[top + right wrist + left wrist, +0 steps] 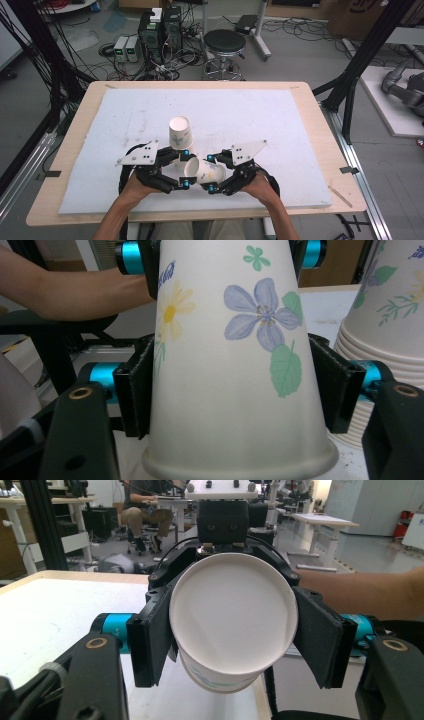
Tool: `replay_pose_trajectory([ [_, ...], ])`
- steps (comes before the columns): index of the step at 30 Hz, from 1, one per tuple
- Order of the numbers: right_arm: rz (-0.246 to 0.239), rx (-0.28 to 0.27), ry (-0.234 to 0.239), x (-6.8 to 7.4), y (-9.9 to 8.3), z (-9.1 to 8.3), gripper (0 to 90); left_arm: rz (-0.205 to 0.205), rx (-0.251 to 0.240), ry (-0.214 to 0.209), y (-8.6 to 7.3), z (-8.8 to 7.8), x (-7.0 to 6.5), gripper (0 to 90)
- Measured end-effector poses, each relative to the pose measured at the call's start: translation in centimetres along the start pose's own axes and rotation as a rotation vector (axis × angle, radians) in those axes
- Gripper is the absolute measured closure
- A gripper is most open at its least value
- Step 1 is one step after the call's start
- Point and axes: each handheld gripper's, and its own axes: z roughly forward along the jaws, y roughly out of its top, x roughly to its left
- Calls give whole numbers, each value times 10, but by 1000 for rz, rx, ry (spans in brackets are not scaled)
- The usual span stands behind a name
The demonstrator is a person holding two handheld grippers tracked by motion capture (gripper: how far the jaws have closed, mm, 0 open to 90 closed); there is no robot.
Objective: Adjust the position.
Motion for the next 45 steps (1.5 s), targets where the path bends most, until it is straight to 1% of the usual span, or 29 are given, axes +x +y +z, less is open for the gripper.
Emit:
replay_pose_trajectory([
  [1,-6,3,2,0,0,0,315,2,-16,-25,-1,0,0,323],
  [2,-13,1,-3,0,0,0,315,5,-40,-33,-1,0,0,219],
  [3,-13,1,-3,0,0,0,315,5,-40,-33,-1,0,0,149],
  [4,-8,5,-8,1,0,-1,315,15,-87,-33,-1,-2,1,108],
  [8,-10,10,-11,0,0,-2,315,17,-91,-5,-1,-9,2,84],
  [10,-4,11,-13,0,0,-2,315,18,-87,-2,-1,-10,3,84],
  [17,-7,28,-25,1,0,-3,315,12,-32,18,1,-14,3,84],
  [18,-6,47,-27,1,1,-3,315,15,10,22,3,-14,3,84],
  [19,-6,47,-27,1,1,-3,315,15,10,22,3,-14,3,84],
  [21,-3,79,-35,2,3,-5,315,18,51,23,5,-13,3,83],
  [22,-3,79,-35,2,3,-5,315,20,88,35,8,-12,4,83],
  [23,-1,95,-31,2,5,-5,315,22,123,38,10,-12,4,84],
  [24,-10,132,-34,1,9,-6,315,23,160,40,12,-11,5,84],
  [25,-10,132,-34,1,9,-6,315,28,202,41,14,-10,6,84],
  [28,-10,196,-41,0,16,-6,315,38,337,33,21,-6,9,84],
  [29,-6,246,-43,-1,20,-5,315,44,384,32,23,-5,9,84],
  [30,-9,273,-44,-2,22,-3,315,44,433,25,25,-3,10,84],
  [31,-5,299,-45,-2,24,-2,315,42,515,12,27,1,11,84],
  [32,-1,323,-45,-3,26,-1,315,42,515,12,27,1,11,84],
  [33,0,348,-46,-3,28,1,315,41,554,9,28,3,12,84],
  [34,2,374,-44,-3,29,3,315,44,634,10,29,7,13,85],
  [36,5,427,-49,-4,33,6,315,49,712,25,30,10,14,88],
  [37,5,427,-49,-4,33,6,315,49,712,25,30,10,14,88],
  [38,4,476,-53,-5,36,9,316,53,741,30,30,11,15,88],
  [39,4,476,-53,-5,36,9,316,46,754,28,30,12,16,88],
  [40,5,500,-54,-5,37,11,316,39,763,26,30,13,17,88],
  [41,-2,547,-58,-6,40,14,317,37,777,28,30,13,17,89],
  [42,-4,567,-61,-6,41,15,317,39,807,32,31,15,17,89],
  [45,-4,615,-68,-6,44,18,319,40,835,30,30,18,17,93],
])
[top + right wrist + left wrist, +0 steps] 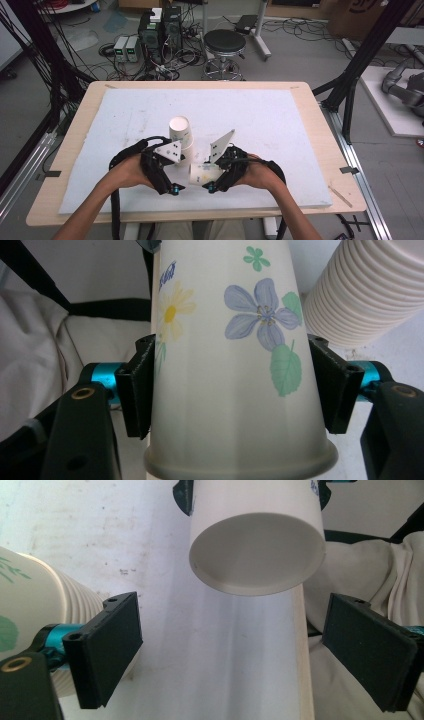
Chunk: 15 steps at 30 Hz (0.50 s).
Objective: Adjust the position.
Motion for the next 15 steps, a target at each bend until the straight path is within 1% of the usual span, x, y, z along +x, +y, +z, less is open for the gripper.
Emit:
replay_pose_trajectory([
  [1,3,13,3,0,1,0,319,-2,7,-1,0,1,0,94],
  [3,3,22,2,0,2,1,319,-2,14,-1,1,2,0,95],
  [7,-7,57,-4,0,4,3,320,-2,34,-9,4,7,-1,99],
  [11,-19,81,-5,0,6,6,320,-13,35,-12,8,10,-1,98],
  [13,-26,81,-1,0,7,8,320,-16,36,-21,10,12,-2,98],
  [15,-24,91,0,1,8,8,320,-19,36,-23,11,14,-2,98],
])
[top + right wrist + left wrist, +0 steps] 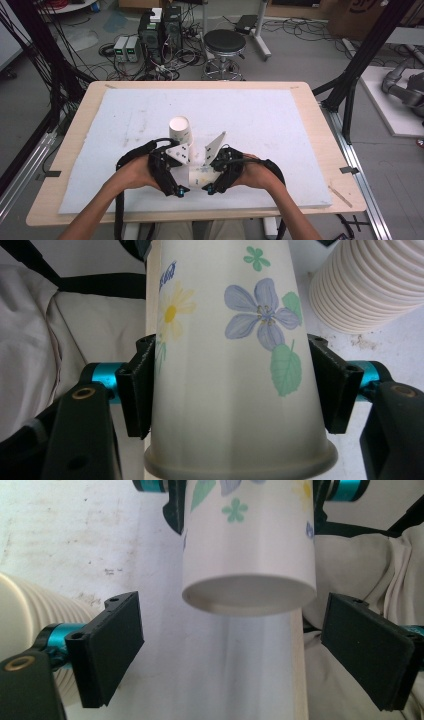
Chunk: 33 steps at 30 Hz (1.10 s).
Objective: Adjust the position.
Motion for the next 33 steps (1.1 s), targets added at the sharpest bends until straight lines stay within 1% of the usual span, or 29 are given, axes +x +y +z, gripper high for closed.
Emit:
replay_pose_trajectory([
  [2,8,0,3,0,1,1,320,4,7,-8,2,3,0,100],
  [4,0,-1,2,-1,1,1,320,-9,2,-14,4,7,0,103],
  [10,-2,-1,2,-1,1,1,321,-5,-1,-27,6,9,2,149],
  [11,-5,-3,2,-1,1,1,321,-7,-1,-29,6,10,2,185],
  [15,-4,0,6,-2,2,2,320,-13,-3,-44,7,14,1,235],
  [16,4,8,10,-1,2,4,321,-9,-2,-51,8,17,2,288],
  [17,-9,4,8,-2,3,5,321,-9,-2,-51,8,17,2,313],
  [18,-9,4,8,-2,3,5,321,-8,-8,-62,8,18,2,313],
  [19,-4,7,10,-1,3,5,324,-4,-5,-62,8,19,2,347],
  [20,-6,20,5,-1,3,6,327,-6,-2,-59,8,20,2,355],
  [21,-5,23,9,-1,3,6,328,-9,0,-62,8,21,1,357],
  [25,-5,16,10,-2,2,6,329,-13,-5,-54,8,19,1,363],
  [27,-7,13,10,-2,3,6,328,-8,0,-53,8,19,1,364],
  [31,-4,9,10,-2,2,7,295,-4,4,-50,8,19,1,361],
  [32,0,7,18,-2,2,8,266,-6,1,-49,8,19,0,360],
  [33,-9,-17,-1,-4,1,9,167,-10,-2,-51,8,19,0,360],
])
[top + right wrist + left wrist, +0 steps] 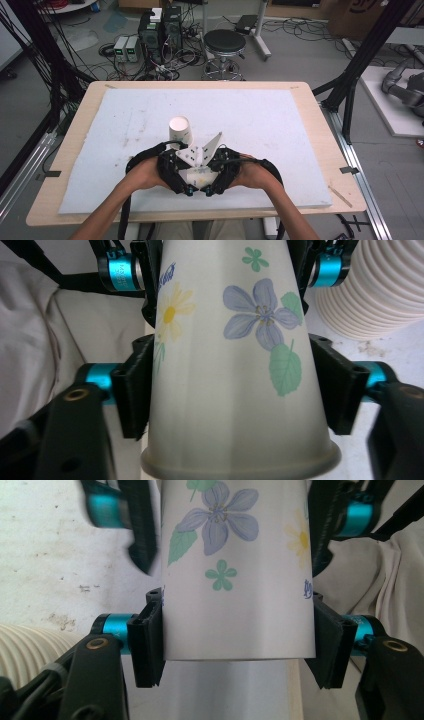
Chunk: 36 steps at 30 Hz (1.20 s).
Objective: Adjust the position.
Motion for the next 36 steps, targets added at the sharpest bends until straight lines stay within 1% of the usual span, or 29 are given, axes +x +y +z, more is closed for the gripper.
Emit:
replay_pose_trajectory([
  [1,12,-4,-2,0,0,-1,164,7,6,0,0,-1,0,360],
  [2,19,-12,1,0,-1,-1,159,-1,3,0,0,0,0,360],
  [4,18,-16,-7,0,-1,-2,153,-2,3,-1,0,0,0,360],
  [9,18,-40,-11,0,-1,-4,153,3,7,2,-2,0,1,360],
  [10,11,-54,-9,1,-1,-7,153,-9,-4,-1,-3,1,0,360],
  [11,9,-60,-10,1,-1,-8,154,-13,-11,1,-7,2,0,360],
  [12,8,-70,-13,1,-2,-9,154,-13,-11,1,-7,2,0,360],
  [13,12,-81,-12,2,-2,-10,154,-19,-21,1,-10,2,0,359],
  [14,9,-97,-12,2,-3,-12,154,-25,-37,6,-12,2,0,359],
  [15,13,-111,-13,1,-4,-14,154,-28,-64,15,-18,-1,2,359],
  [16,18,-130,-12,1,-5,-15,154,-28,-64,15,-18,-1,2,359],
  [17,27,-151,-17,1,-7,-17,154,-31,-85,18,-23,-2,2,359],
  [18,33,-172,-17,0,-8,-18,154,-31,-85,18,-23,-2,2,359],
  [19,33,-172,-17,0,-8,-18,154,-34,-105,22,-25,-1,1,359],
  [20,35,-193,-13,0,-10,-20,155,-27,-112,25,-28,-1,1,359],
  [22,45,-227,-17,0,-13,-23,154,-34,-149,32,-33,-2,0,359],
  [23,52,-256,-21,-1,-16,-26,154,-38,-165,39,-36,-3,1,359],
  [24,52,-256,-21,-1,-16,-26,154,-45,-183,44,-39,-4,1,359],
  [26,56,-288,-29,0,-21,-30,154,-50,-219,42,-45,-5,1,359],
  [27,56,-288,-29,0,-21,-30,154,-51,-241,42,-48,-5,1,359],
  [28,63,-314,-33,1,-25,-31,154,-59,-263,42,-51,-6,1,359],
  [29,63,-314,-33,1,-25,-31,154,-62,-289,42,-54,-6,0,359],
  [30,64,-334,-33,1,-28,-32,154,-62,-324,44,-57,-5,0,358],
  [32,70,-368,-26,2,-33,-32,154,-76,-402,31,-64,-5,0,358],
  [33,75,-379,-29,2,-35,-31,154,-85,-442,30,-67,-4,0,358],
  [36,84,-406,-27,4,-42,-29,155,-88,-547,21,-74,-3,0,358],
])
